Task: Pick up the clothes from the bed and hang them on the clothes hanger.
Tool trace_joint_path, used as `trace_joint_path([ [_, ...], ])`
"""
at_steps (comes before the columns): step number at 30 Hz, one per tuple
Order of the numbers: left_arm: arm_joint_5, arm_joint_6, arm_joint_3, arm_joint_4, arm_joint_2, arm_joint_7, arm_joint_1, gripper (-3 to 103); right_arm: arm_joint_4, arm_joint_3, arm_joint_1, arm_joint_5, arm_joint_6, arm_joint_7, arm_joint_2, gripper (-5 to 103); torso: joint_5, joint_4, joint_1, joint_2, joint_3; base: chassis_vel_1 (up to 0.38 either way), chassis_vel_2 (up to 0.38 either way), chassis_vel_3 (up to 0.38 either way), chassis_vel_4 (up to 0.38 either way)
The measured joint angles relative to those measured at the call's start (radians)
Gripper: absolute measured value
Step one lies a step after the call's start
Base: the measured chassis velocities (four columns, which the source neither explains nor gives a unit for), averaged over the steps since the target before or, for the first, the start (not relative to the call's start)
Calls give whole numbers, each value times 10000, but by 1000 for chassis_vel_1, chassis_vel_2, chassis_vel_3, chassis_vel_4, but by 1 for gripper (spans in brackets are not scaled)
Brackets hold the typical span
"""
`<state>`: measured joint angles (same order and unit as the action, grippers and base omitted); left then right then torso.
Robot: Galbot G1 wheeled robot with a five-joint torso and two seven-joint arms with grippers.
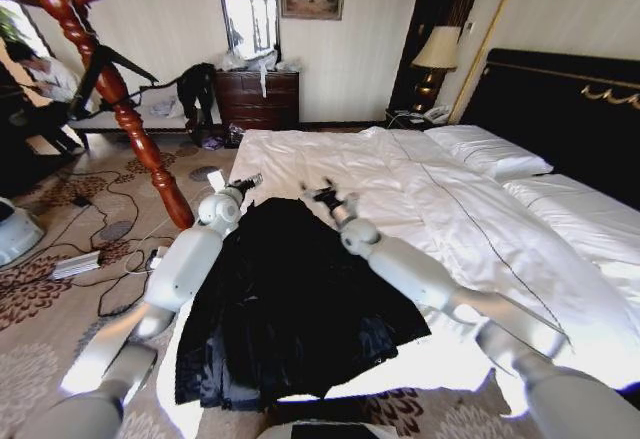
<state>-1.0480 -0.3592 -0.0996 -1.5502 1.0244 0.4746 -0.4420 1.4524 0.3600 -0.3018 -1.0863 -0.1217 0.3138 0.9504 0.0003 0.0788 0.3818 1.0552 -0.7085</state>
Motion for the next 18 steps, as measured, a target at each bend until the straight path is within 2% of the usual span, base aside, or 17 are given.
trace_joint_path([
  [1, 0, 0, 0, 0, 0, 0, 0, 99, 0, 0, 0, 0, 0, 0, 0, 100, 0, 0, 0, 0, 0, 0, 0, 0, 0],
  [3, -15, -93, -192, -835, -718, 217, -855, 100, 716, -530, -754, -416, 121, 167, -593, 100, -1, -1, 0, 0, -1, 0, 0, 0, 0],
  [4, 340, -122, -562, -1783, -1514, 295, -2086, 100, 1719, -1339, -1788, -1025, 414, 645, -1147, 100, 2, -9, 0, 0, -1, 0, 0, 0, 0],
  [5, 340, -122, -562, -1783, -1514, 295, -2086, 100, 1719, -1339, -1788, -1025, 414, 645, -1147, 100, 2, -9, 0, 0, -1, 0, 0, 0, 0],
  [7, 794, -81, -1125, -2598, -1933, 256, -3392, 100, 2734, -2333, -2758, -1698, 821, 1431, -1417, 100, -3, -18, -1, 0, 0, 0, 0, 0, 0],
  [8, 1223, -6, -1781, -3333, -2022, 170, -4734, 100, 3625, -3499, -3779, -2250, 1236, 2289, -1466, 100, -7, -19, -5, 2, 2, 0, 0, 0, 0],
  [9, 1223, -6, -1781, -3333, -2022, 170, -4734, 100, 3625, -3499, -3779, -2250, 1236, 2289, -1466, 100, -7, -19, -5, 2, 2, 0, 0, 0, 0],
  [11, 1680, 137, -2420, -3921, -1861, 88, -5904, 100, 4369, -4645, -4986, -2582, 1616, 2985, -1378, 100, -8, -16, -5, 2, 2, 0, 0, 0, 0],
  [12, 2162, 387, -2904, -4406, -1549, 13, -6882, 100, 4934, -5704, -6207, -2642, 1820, 3294, -1203, 100, 5, -3, -5, 2, 0, 0, 0, 0, 0],
  [13, 2477, 597, -3116, -4645, -1353, -45, -7442, 100, 5228, -6372, -6899, -2529, 1873, 3332, -1070, 100, -1, -2, -3, 2, 0, 0, 0, 0, 0],
  [14, 2477, 597, -3116, -4645, -1353, -45, -7442, 100, 5228, -6372, -6899, -2529, 1873, 3332, -1070, 100, -1, -2, -3, 2, 0, 0, 0, 0, 0],
  [16, 2977, 882, -3371, -4879, -1100, -173, -8150, 100, 5564, -7200, -7843, -2288, 1906, 3299, -858, 100, -6, -3, -4, 2, 1, 0, 0, 0, 0],
  [18, 3916, 1326, -3819, -5075, -703, -591, -9236, 100, 6115, -8248, -9385, -2007, 1918, 3160, -378, 100, -1, -6, -4, 2, 0, 0, 0, 0, 0],
])
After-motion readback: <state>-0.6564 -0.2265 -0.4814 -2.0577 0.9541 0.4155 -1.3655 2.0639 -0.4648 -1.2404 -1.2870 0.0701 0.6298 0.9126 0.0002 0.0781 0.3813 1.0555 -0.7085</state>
